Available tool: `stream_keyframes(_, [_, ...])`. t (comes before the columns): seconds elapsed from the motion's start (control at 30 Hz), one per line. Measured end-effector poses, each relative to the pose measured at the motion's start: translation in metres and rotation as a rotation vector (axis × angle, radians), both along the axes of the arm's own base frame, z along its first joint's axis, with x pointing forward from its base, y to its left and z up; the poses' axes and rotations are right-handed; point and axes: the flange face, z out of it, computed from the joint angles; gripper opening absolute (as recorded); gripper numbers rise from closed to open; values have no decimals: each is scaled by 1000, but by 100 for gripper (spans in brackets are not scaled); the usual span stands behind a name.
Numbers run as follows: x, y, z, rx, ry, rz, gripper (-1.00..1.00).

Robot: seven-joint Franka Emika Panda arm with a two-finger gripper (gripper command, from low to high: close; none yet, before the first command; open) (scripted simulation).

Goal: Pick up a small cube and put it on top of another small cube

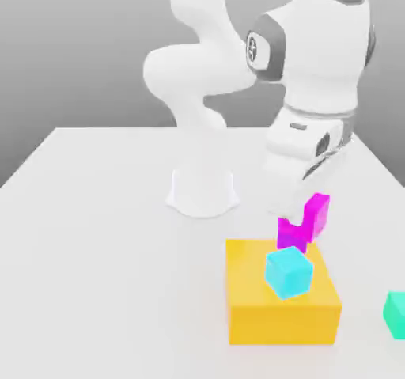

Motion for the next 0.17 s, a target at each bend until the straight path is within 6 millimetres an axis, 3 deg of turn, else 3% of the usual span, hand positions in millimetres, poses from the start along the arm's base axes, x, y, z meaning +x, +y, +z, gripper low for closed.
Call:
stream_keyframes(0.03, [0, -1, -13, -1, 0, -3, -100])
stream_keyframes(0.07, [-1, -2, -21, -1, 0, -4, 100])
stream_keyframes(0.17, [-1, -2, -21, -1, 0, -4, 100])
